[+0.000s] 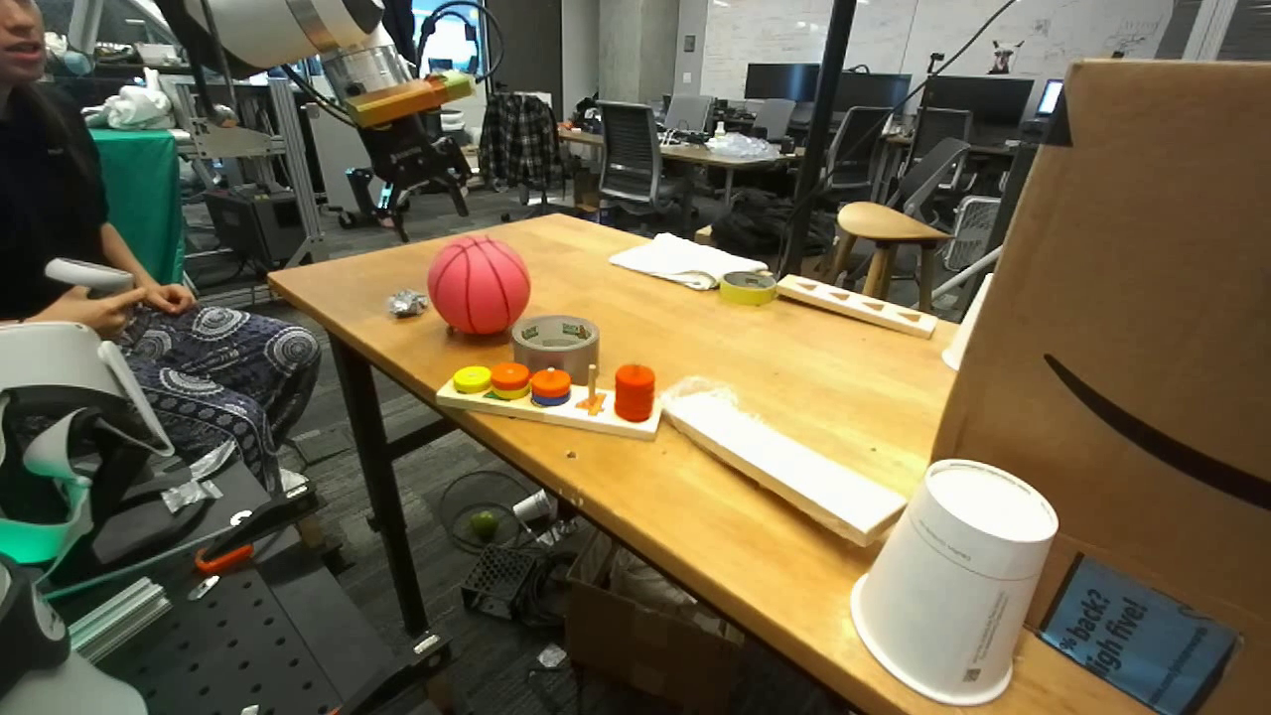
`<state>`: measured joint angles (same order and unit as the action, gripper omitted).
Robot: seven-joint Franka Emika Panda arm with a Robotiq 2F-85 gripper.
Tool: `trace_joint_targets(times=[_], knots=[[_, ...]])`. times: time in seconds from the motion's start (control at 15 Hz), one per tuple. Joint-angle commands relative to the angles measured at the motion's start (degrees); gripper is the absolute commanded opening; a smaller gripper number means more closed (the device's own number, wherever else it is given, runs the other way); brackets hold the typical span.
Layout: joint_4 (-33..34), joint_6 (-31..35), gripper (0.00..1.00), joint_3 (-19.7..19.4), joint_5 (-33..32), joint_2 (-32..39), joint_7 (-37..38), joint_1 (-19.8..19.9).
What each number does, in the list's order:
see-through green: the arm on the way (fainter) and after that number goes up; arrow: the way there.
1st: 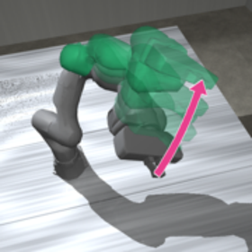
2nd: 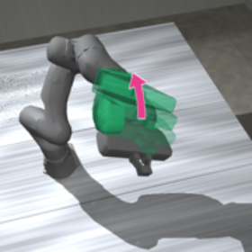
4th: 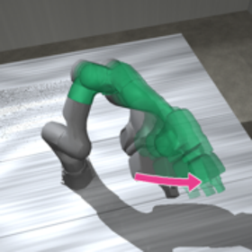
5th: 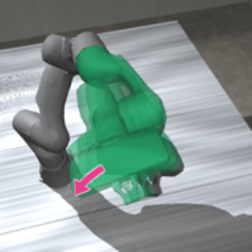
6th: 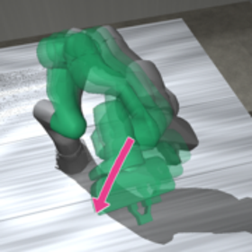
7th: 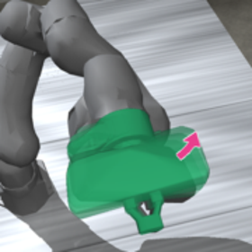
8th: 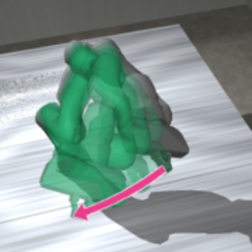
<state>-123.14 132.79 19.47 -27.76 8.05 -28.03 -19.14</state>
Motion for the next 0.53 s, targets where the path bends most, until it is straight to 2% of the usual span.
trace_joint_targets(times=[0.0,0.2,0.47], knots=[[0.3,-4.7,1.00,-0.5,0.3,-1.1,-2.2,0.5],[0.5,-7.2,1.00,-0.8,0.8,-1.0,-3.9,1.1],[0.8,-4.6,1.00,-0.5,1.0,0.2,-9.7,1.6]])
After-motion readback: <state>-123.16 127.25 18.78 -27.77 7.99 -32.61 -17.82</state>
